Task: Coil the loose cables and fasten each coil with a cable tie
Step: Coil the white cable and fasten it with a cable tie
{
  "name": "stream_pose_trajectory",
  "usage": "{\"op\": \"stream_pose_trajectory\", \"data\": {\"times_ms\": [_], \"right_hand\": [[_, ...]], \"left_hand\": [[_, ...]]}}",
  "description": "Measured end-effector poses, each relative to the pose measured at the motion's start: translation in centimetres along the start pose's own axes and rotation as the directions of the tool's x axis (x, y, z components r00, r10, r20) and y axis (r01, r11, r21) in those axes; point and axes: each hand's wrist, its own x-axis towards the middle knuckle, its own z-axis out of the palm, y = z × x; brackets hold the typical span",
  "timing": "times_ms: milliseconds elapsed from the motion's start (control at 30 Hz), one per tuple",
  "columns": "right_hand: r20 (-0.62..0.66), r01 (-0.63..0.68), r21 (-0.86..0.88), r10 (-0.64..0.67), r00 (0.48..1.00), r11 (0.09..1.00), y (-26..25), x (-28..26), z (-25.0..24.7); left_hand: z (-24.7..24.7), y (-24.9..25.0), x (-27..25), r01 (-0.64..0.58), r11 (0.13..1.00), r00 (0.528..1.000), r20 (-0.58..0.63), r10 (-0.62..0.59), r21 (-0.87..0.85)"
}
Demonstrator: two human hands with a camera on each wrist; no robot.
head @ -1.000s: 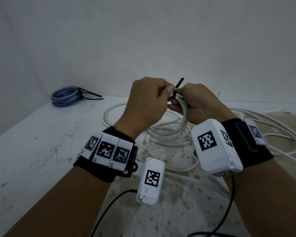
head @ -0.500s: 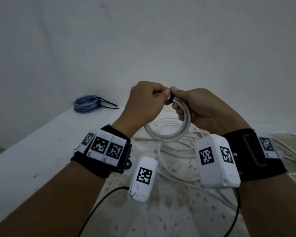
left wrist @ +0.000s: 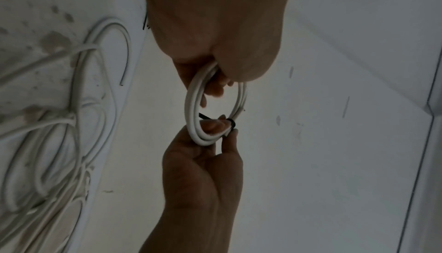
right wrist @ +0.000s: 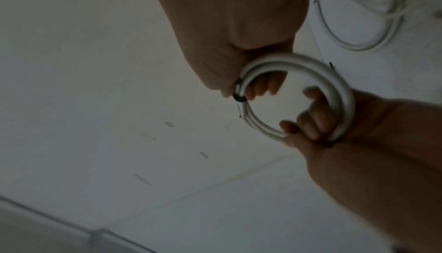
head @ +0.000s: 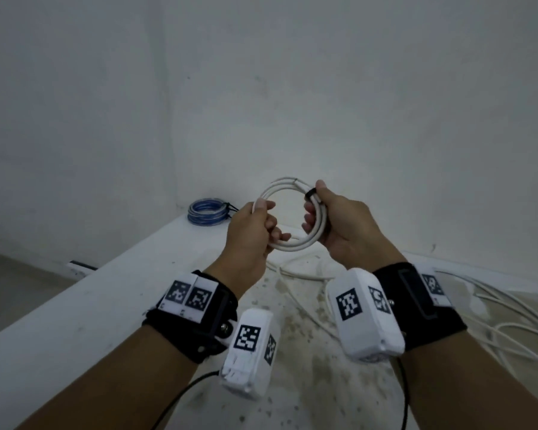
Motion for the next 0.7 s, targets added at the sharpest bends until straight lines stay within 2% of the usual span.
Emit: {"op": "stream_pose_trajectory", "data": {"times_ms": [67, 100, 133, 167, 200, 267, 333, 433, 533, 600, 633, 700], "right_hand": [[-0.045, 0.120, -0.333, -0.143, 0.989, 0.935, 0.4, 0.2, 0.1], [-0.061, 0.194, -0.496, -0.257, 0.964, 0.846, 0.6, 0.6, 0.0], [-0.022, 0.273, -0.621, -0.365, 0.931, 0.735, 0.7, 0.9, -0.2], [0.078, 0.347, -0.683, -0.409, 0.909, 0.642, 0.6, 1.2, -0.3], [0.206, 0.417, -0.682, -0.389, 0.898, 0.601, 0.7, 1.5, -0.3], [0.405, 0.478, -0.603, -0.272, 0.873, 0.638, 0.6, 2.1, -0.2], [0.479, 0.483, -0.550, -0.217, 0.851, 0.682, 0.3, 2.9, 0.1], [0.533, 0.467, -0.587, -0.119, 0.838, 0.661, 0.0, 4.9, 0.7], [0.532, 0.421, -0.732, 0.062, 0.845, 0.536, 0.1, 7.1, 1.4], [0.517, 0.406, -0.785, 0.133, 0.846, 0.469, 0.6, 8.8, 1.9], [0.506, 0.394, -0.793, 0.144, 0.850, 0.464, 1.0, 9.9, 2.2], [0.478, 0.353, -0.782, 0.132, 0.868, 0.514, 2.3, 12.4, 2.4]], "left_hand": [[-1.0, 0.8, 0.2, 0.006, 1.000, 1.000, -0.014, -0.006, -0.020], [-1.5, 1.2, 0.4, 0.009, 0.999, 1.000, -0.006, -0.009, -0.041], [-2.1, 1.6, 0.6, 0.018, 0.998, 1.000, 0.005, -0.018, -0.061], [-2.5, 1.9, 0.9, 0.035, 0.996, 0.999, 0.021, -0.033, -0.080], [-2.9, 2.2, 1.2, 0.056, 0.994, 0.998, 0.043, -0.052, -0.093], [-3.6, 2.5, 2.0, 0.097, 0.992, 0.993, 0.078, -0.091, -0.076], [-4.2, 2.5, 2.9, 0.115, 0.993, 0.990, 0.085, -0.115, 0.006], [-5.1, 2.0, 4.5, 0.101, 0.983, 0.992, 0.057, -0.111, 0.153], [-5.9, 1.2, 6.1, 0.097, 0.963, 0.994, 0.025, -0.107, 0.250], [-6.3, 0.5, 7.4, 0.107, 0.953, 0.994, 0.005, -0.112, 0.285], [-6.4, 0.1, 8.2, 0.121, 0.948, 0.992, -0.006, -0.125, 0.295], [-6.8, -0.4, 9.9, 0.164, 0.940, 0.986, -0.022, -0.164, 0.299]]}}
